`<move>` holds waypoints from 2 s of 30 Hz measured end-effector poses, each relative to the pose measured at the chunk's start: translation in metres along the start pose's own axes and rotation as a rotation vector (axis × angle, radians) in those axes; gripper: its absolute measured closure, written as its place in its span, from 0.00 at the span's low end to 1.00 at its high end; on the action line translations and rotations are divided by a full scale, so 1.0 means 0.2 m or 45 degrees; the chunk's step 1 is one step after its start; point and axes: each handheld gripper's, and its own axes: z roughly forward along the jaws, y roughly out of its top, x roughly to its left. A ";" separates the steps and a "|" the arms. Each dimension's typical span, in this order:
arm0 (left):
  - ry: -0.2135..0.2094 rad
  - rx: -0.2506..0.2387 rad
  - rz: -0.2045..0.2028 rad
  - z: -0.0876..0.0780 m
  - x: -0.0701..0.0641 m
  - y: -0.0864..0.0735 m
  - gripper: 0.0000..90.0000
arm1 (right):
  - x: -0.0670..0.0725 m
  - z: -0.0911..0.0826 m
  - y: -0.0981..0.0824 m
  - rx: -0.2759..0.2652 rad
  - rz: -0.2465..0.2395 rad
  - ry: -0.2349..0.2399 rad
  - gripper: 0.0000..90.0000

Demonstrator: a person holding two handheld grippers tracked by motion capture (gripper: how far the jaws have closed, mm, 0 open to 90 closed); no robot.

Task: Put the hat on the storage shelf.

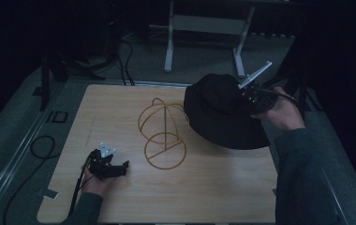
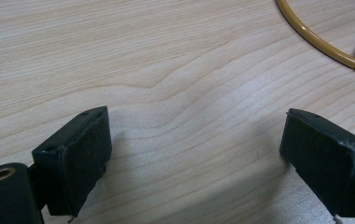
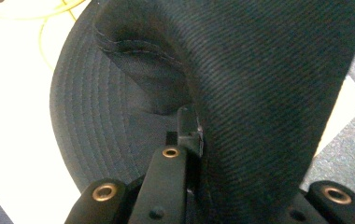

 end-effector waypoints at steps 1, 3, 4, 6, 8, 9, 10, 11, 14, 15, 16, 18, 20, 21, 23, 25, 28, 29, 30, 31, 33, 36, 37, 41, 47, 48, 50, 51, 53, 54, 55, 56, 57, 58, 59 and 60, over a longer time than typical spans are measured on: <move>0.000 0.000 0.000 0.00 0.00 0.00 0.10 | 0.00 -0.01 0.00 -0.003 0.007 -0.002 0.98; 0.000 0.000 0.000 0.00 0.00 0.00 0.10 | -0.01 -0.02 -0.01 -0.013 0.015 -0.003 0.98; 0.000 0.000 0.000 0.00 0.00 0.00 0.10 | -0.01 -0.02 -0.01 -0.020 0.014 -0.003 0.98; 0.001 0.000 0.001 0.00 0.00 0.00 0.10 | -0.02 -0.03 -0.01 -0.025 0.015 -0.003 0.98; 0.000 0.000 0.000 0.00 0.00 0.00 0.10 | -0.02 -0.04 -0.02 -0.035 0.017 -0.003 0.98; 0.000 0.000 0.000 0.00 0.00 0.00 0.10 | -0.02 -0.04 -0.02 -0.041 0.020 -0.002 0.98; 0.001 0.001 0.000 0.00 0.00 0.00 0.10 | -0.02 -0.05 -0.02 -0.048 0.024 -0.002 0.98; 0.000 0.001 -0.001 0.00 0.00 0.00 0.10 | -0.02 -0.05 -0.02 -0.052 0.023 -0.002 0.98; 0.000 0.000 0.000 0.00 0.00 0.00 0.10 | -0.02 -0.07 -0.03 -0.068 0.026 0.001 0.98; 0.000 0.000 -0.001 0.00 0.00 0.00 0.10 | -0.02 -0.07 -0.03 -0.072 0.027 0.001 0.98; 0.000 0.000 -0.001 0.00 0.00 0.00 0.10 | -0.02 -0.08 -0.04 -0.082 0.024 0.007 0.98; 0.000 0.000 0.000 0.00 0.00 0.00 0.10 | -0.03 -0.09 -0.04 -0.093 0.028 0.016 0.98; 0.001 0.000 0.000 0.00 0.00 0.00 0.10 | -0.03 -0.10 -0.05 -0.104 0.030 0.018 0.98; 0.000 0.001 0.000 0.00 0.00 0.00 0.10 | -0.03 -0.10 -0.05 -0.107 0.033 0.017 0.98; 0.000 0.000 0.000 0.00 0.00 0.00 0.10 | -0.04 -0.12 -0.06 -0.121 0.042 0.020 0.98; 0.000 0.002 0.003 0.00 0.00 0.00 0.10 | -0.04 -0.12 -0.07 -0.132 0.044 0.029 0.98; 0.000 0.002 0.004 0.00 0.00 0.00 0.10 | -0.04 -0.13 -0.07 -0.151 0.041 0.044 0.98; 0.000 0.002 0.006 0.00 0.00 0.00 0.10 | -0.03 -0.13 -0.07 -0.157 0.044 0.049 0.98; 0.000 0.002 0.006 0.00 0.00 0.00 0.10 | -0.03 -0.13 -0.07 -0.165 0.046 0.052 0.98; 0.000 0.002 0.006 0.00 0.00 0.00 0.10 | -0.03 -0.13 -0.07 -0.170 0.048 0.056 0.98; 0.000 0.002 0.006 0.00 0.00 0.00 0.10 | -0.03 -0.14 -0.07 -0.182 0.049 0.062 0.98; 0.000 0.002 0.003 0.00 0.00 0.00 0.10 | -0.03 -0.14 -0.06 -0.193 0.048 0.077 0.98; 0.001 0.002 0.005 0.00 0.00 0.00 0.10 | -0.03 -0.15 -0.06 -0.198 0.045 0.084 0.98; 0.001 0.002 0.007 0.00 0.00 0.00 0.10 | -0.02 -0.16 -0.06 -0.220 0.040 0.101 0.98; 0.000 0.002 0.005 0.00 0.00 0.00 0.10 | -0.01 -0.17 -0.05 -0.245 0.031 0.119 0.98; 0.000 0.002 0.005 0.00 0.00 0.00 0.10 | -0.01 -0.17 -0.05 -0.247 0.030 0.123 0.98; 0.000 0.002 0.005 0.00 0.00 0.00 0.10 | -0.01 -0.17 -0.04 -0.256 0.028 0.131 0.98; 0.000 0.002 0.007 0.00 0.00 0.00 0.10 | 0.00 -0.17 -0.04 -0.260 0.024 0.134 0.98; 0.001 0.002 0.006 0.00 0.00 0.00 0.10 | 0.00 -0.17 -0.03 -0.269 0.021 0.143 0.98; 0.000 0.002 0.004 0.00 0.00 0.00 0.10 | 0.00 -0.17 -0.03 -0.279 0.021 0.151 0.98; 0.001 0.002 0.007 0.00 0.00 0.00 0.10 | 0.01 -0.18 -0.02 -0.288 0.021 0.157 0.98; 0.000 0.002 0.007 0.00 0.00 0.00 0.10 | 0.01 -0.18 -0.02 -0.290 0.020 0.162 0.98; 0.000 0.002 0.005 0.00 0.00 0.00 0.10 | 0.01 -0.18 -0.01 -0.290 0.016 0.162 0.98; 0.000 0.002 0.005 0.00 0.00 0.00 0.10 | 0.02 -0.18 -0.01 -0.293 0.009 0.167 0.98; 0.000 0.002 0.007 0.00 0.00 0.00 0.10 | 0.03 -0.18 0.00 -0.298 0.005 0.173 0.98; 0.001 0.002 0.007 0.00 0.00 0.00 0.11 | 0.03 -0.18 0.00 -0.307 0.001 0.180 0.98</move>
